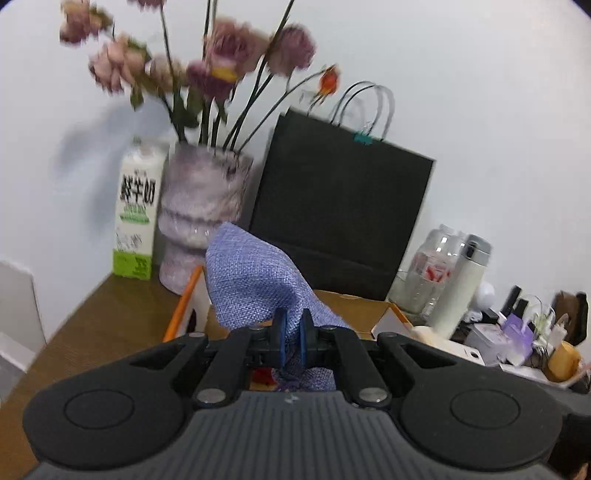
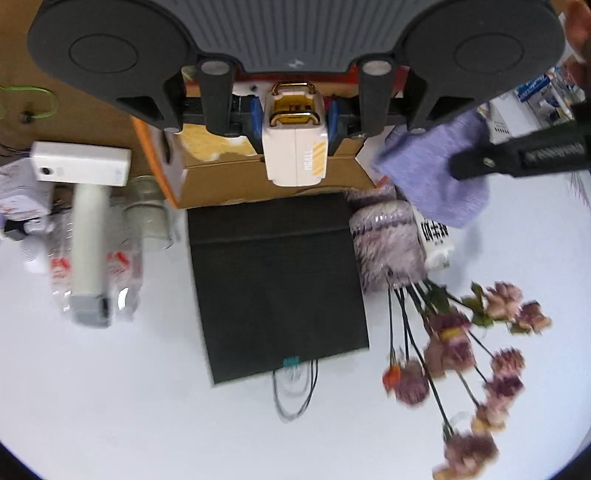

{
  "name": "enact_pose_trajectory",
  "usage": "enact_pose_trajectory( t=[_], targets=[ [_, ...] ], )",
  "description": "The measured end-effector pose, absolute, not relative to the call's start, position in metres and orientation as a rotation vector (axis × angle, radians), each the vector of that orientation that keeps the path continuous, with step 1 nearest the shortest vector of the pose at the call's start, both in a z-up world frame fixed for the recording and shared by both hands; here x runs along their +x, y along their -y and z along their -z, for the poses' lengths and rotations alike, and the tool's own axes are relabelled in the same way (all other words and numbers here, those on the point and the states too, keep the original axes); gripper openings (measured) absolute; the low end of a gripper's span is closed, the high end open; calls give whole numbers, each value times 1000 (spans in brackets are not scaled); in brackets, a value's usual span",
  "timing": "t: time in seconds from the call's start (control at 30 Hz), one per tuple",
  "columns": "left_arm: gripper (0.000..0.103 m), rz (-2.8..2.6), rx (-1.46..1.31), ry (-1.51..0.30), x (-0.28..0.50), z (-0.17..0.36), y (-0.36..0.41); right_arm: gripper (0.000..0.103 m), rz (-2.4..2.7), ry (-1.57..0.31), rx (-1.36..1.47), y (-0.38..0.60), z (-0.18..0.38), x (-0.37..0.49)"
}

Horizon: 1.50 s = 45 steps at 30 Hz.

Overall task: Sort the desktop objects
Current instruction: 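Carry the cloth and charger into the box and open both tools, then withdraw both tools toward the snack packet and the tissue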

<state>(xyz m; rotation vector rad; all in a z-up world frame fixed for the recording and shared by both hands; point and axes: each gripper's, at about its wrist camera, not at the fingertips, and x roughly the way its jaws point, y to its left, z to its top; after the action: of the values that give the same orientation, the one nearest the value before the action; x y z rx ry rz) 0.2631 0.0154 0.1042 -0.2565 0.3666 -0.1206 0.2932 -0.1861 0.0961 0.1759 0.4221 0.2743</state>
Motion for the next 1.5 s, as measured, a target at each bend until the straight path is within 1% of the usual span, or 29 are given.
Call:
enact_pose_trajectory(
  t=[0.17,0.37,0.4,0.47,0.5,0.53,0.57,0.6,0.67,0.73,0.77,0.83,0.9,0.97,1.07,1.27,1.5],
  targets=[
    [7,105,-212,-398,300,-93,-13,31,-271,-480,126,162,-82,339],
    [8,72,-212,-512,325,-71,-23,31,-285,-542,94,158,-68,352],
    [9,70,-201,-532,327,-69,-22,31,-282,-549,95,159,-67,352],
    [15,60,-184,-562,330,-66,-20,31,-283,-565,95,159,-66,354],
    [31,52,-173,-564,330,-64,-19,31,-290,-574,94,159,-66,354],
    [56,51,-163,-561,328,-64,-18,34,-297,-579,91,159,-66,354],
    [73,13,-153,-555,327,-65,-18,37,-279,-583,90,160,-68,354],
    [80,-25,-138,-547,326,-67,-18,42,-253,-589,91,163,-69,354],
    [103,-70,-129,-514,322,-72,-23,75,-217,-592,116,172,-73,356],
    [103,-64,-166,-489,317,-77,-31,90,-228,-584,178,185,-77,356],
    [103,-59,-181,-494,318,-80,-34,92,-246,-588,209,190,-79,356],
    [103,-59,-188,-498,316,-82,-35,94,-271,-596,241,194,-82,355],
    [103,-66,-180,-502,314,-84,-34,96,-277,-597,223,193,-84,351],
    [103,-68,-174,-509,308,-87,-32,101,-277,-593,194,191,-86,345],
    [103,-35,-151,-492,287,-92,-33,103,-284,-575,154,193,-92,328],
    [103,-23,-81,-455,236,-97,-42,103,-290,-531,106,211,-102,274],
    [103,-18,-87,-481,178,-89,-54,103,-254,-540,22,225,-86,210]
  ],
)
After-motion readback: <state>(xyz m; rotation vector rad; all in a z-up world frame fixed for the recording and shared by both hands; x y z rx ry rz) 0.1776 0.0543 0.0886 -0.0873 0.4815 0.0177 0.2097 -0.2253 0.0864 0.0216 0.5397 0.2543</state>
